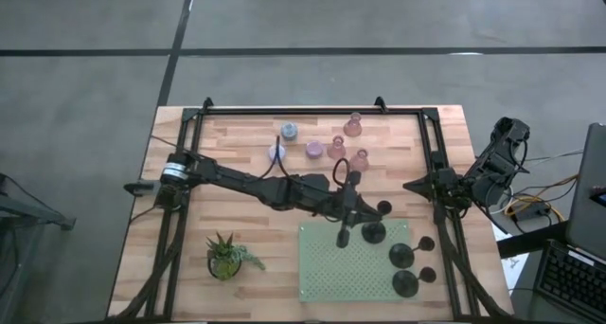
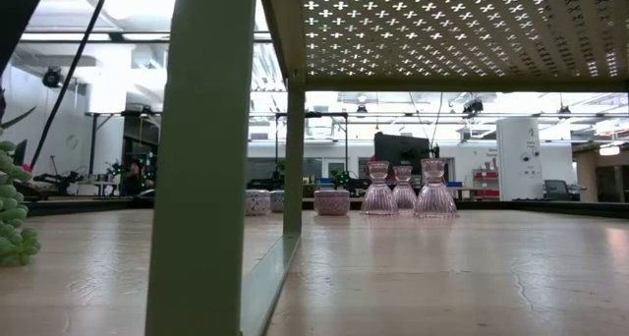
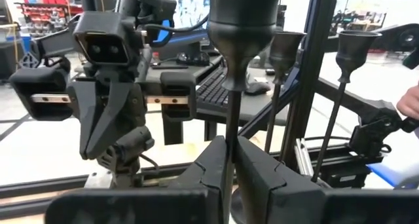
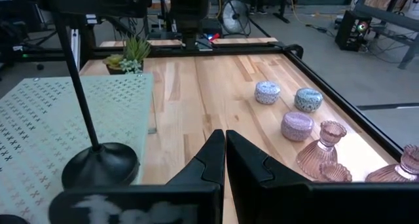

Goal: Pick & Place candle stick holders
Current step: Put the left black candle holder on the shelf aligned with the other black candle holder

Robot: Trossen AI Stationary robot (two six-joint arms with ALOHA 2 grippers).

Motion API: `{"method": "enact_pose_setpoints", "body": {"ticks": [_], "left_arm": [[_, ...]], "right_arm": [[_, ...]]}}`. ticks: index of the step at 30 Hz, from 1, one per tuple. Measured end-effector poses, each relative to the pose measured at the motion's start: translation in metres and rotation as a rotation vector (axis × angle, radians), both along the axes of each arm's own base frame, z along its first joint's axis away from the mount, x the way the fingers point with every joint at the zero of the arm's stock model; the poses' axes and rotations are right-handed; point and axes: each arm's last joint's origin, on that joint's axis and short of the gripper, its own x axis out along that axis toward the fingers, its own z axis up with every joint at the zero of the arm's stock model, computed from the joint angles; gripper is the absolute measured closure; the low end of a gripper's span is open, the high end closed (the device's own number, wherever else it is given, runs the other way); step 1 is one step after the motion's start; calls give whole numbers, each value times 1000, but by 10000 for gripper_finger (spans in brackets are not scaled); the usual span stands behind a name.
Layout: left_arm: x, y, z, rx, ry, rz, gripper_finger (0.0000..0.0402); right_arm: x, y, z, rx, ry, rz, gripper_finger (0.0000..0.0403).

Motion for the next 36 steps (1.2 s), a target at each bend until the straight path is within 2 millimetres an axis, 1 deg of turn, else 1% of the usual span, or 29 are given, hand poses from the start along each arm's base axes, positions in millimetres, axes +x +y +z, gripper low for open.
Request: {"method": "enact_pose_setpoints", "body": {"ticks": [11,14,22,25,28,30,32,36], "left_arm": [[1,0,-1,4,-10,0,368],[2,0,-3,5,2,0,346],[0,1,-3,-34,38,2,266],[-7,1,4,-30,78,-4,247],[-16,3,14,-25,105,-3,232],[-21,4,13,-13,140,3,227],[-28,4,11,-2,173,47,225],[-46,1,2,14,173,148,229]], "right_arm": [[0,0,0,3,0,0,394],[0,0,0,5,-1,1,394],[0,1,1,18,-12,2,394],[2,3,5,61,-50,8,394],[4,7,9,67,-68,79,394],[5,10,13,80,-86,136,394],[7,13,15,87,-106,199,394],[11,21,15,89,-123,271,391]]}}
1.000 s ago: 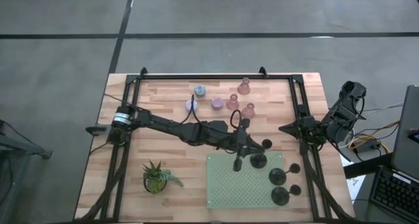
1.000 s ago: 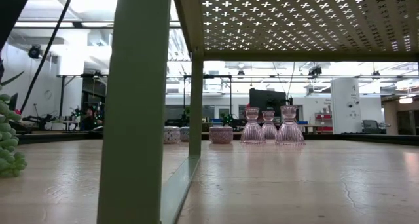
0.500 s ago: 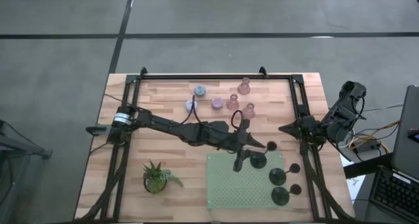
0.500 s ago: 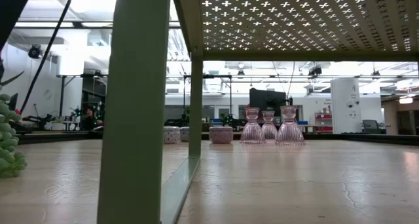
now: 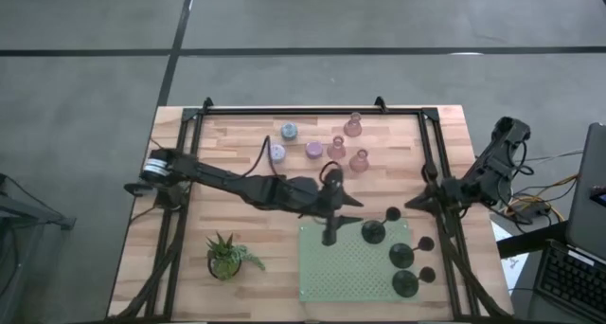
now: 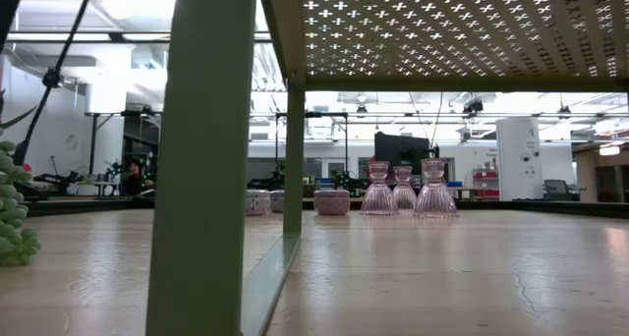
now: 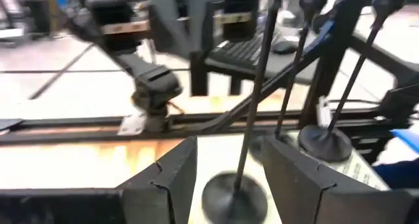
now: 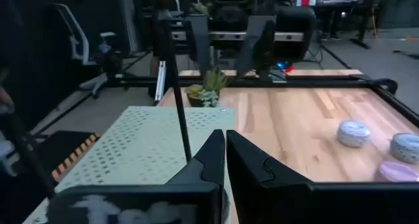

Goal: Pick & Place candle stick holders
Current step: Put the left black candle holder on the shelf aligned with the other black candle holder

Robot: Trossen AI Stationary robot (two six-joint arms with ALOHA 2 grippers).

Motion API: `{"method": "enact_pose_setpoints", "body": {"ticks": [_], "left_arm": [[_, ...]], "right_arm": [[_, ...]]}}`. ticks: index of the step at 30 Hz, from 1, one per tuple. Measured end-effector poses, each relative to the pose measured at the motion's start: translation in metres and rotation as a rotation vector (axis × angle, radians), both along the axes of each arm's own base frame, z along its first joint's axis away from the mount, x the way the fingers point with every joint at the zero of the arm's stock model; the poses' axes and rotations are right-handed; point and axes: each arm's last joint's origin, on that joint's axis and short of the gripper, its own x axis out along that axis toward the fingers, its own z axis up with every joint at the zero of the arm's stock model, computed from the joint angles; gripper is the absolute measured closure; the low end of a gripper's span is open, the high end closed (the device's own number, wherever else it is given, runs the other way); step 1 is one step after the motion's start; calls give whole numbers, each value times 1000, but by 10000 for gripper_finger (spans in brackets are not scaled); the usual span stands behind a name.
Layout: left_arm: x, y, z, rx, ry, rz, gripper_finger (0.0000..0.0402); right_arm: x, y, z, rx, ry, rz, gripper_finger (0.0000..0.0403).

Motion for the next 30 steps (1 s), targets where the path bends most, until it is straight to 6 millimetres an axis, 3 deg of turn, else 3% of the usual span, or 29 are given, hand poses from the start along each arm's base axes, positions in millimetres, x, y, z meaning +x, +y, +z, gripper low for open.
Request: {"method": "enact_pose_setpoints", "body": {"ticks": [7,19,24,30], "left_arm": [[-59,13,-17,-58,-91,28,246],[-185,35,-54,-56,-248,156,346],[-219,43,-73,-65,-262,169,391],[-248,51,-85,-53,-301,208,395]], "right_arm": [[5,6,-4,-18,14,-5,345],[10,10,-7,-31,35,-22,271],[11,11,-7,-38,34,-21,262],[11,12,-8,-32,27,-20,269]]}}
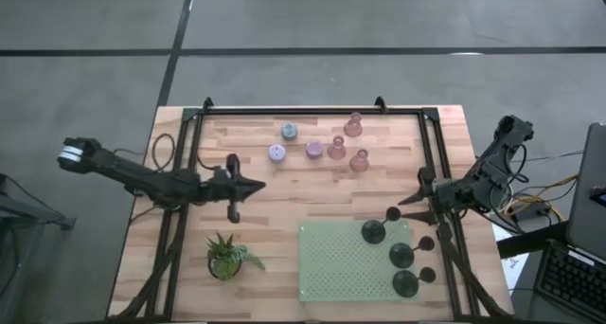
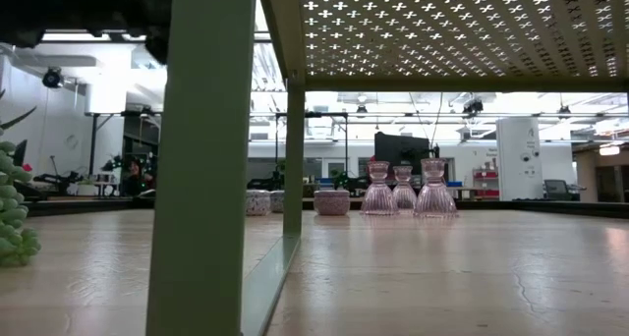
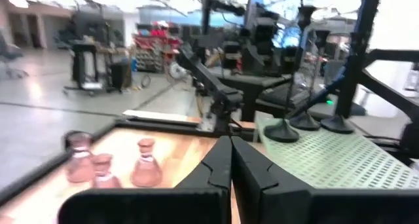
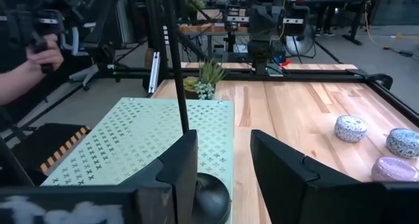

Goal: Pick & Place candle stick holders
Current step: Put the left black candle holder on the shelf aligned with the other black candle holder

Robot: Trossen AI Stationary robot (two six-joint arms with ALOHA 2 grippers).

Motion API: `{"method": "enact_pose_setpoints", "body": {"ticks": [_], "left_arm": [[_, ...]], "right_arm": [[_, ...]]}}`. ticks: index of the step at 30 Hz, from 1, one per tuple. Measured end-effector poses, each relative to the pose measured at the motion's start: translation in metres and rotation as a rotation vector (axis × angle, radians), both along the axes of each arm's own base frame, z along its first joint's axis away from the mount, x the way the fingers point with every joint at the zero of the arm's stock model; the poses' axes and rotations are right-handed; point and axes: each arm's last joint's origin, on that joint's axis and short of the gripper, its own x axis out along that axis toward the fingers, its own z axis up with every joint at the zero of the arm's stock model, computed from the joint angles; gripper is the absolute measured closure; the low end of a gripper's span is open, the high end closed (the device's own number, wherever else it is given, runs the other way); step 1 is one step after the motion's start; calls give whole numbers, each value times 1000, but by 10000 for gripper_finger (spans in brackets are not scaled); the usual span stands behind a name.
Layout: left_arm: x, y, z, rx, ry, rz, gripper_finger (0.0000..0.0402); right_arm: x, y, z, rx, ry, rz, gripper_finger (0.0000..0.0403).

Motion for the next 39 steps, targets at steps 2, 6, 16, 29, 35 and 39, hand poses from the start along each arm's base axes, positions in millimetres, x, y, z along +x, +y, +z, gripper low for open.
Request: {"method": "enact_pose_setpoints", "body": {"ticks": [2,6,16,29,35,39], "left_arm": [[-9,2,-3,25,-22,9,398],[-25,5,-16,33,-40,-13,396],[-49,11,-50,4,-24,-17,393],[-65,15,-48,48,-23,0,394],[-68,17,-51,105,1,49,387],[-68,17,-51,73,-4,47,387]], "right_arm": [[0,0,-2,-2,-2,1,272],[1,1,-3,0,-3,1,278],[1,1,-5,-1,-1,1,280],[2,2,-2,23,-17,3,280],[7,9,0,-20,-48,16,280],[10,12,2,-31,-74,34,280]]}}
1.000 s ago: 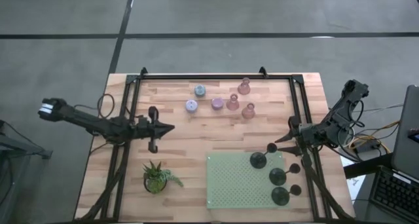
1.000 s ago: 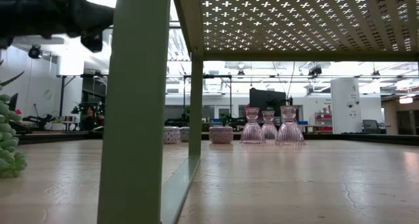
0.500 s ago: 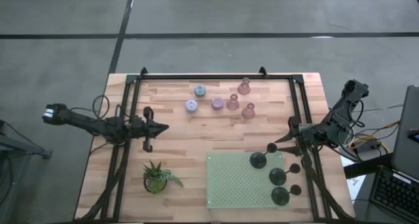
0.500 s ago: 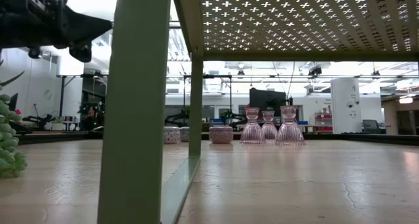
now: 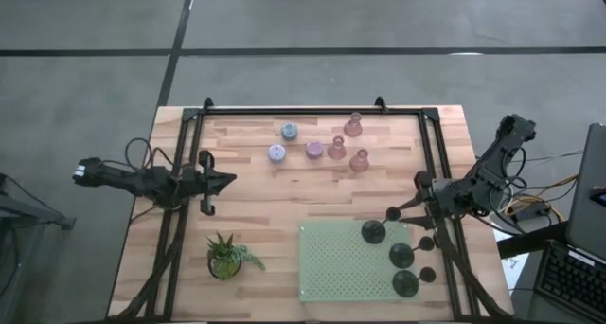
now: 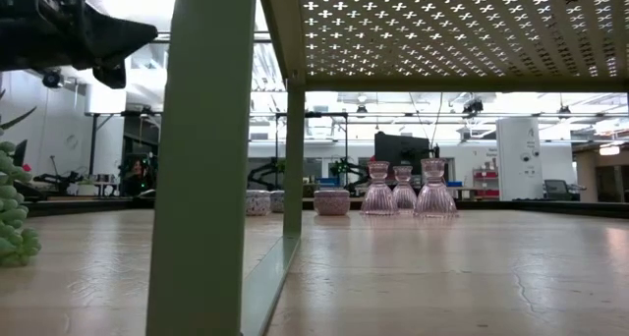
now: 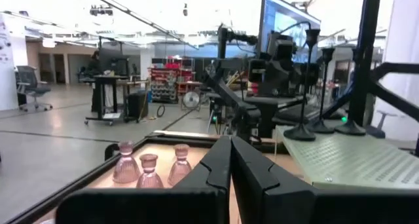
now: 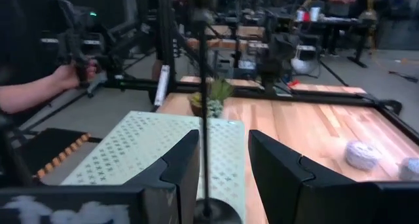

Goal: Pick & Place candle stick holders
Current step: Put the left black candle holder on the shelf aligned with the other black candle holder

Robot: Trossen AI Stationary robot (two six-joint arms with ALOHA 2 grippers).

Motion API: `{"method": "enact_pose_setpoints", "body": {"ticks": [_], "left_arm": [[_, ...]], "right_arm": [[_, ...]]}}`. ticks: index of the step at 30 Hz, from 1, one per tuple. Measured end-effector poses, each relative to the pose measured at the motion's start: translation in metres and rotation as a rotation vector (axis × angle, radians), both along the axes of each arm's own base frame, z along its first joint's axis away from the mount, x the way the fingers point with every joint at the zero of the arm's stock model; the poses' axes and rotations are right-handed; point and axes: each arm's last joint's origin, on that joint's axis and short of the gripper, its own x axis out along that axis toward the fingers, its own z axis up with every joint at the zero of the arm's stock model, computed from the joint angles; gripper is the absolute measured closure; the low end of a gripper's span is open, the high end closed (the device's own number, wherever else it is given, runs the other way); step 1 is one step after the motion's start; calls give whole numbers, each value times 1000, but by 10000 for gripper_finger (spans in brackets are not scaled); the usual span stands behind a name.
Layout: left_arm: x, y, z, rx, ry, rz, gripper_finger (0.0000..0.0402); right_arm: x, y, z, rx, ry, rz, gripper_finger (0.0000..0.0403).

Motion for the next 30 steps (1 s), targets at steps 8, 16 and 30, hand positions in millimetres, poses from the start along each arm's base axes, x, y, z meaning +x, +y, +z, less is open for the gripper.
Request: {"method": "enact_pose_setpoints", "body": {"ticks": [8,16,30], "left_arm": [[0,0,-1,2,12,0,388],[0,0,-1,0,12,-1,389],[0,0,-1,1,13,-1,390]], "right_arm": [[7,1,1,6,-14,2,280],[19,2,1,25,-16,9,280],[26,2,0,37,-8,14,280]]}}
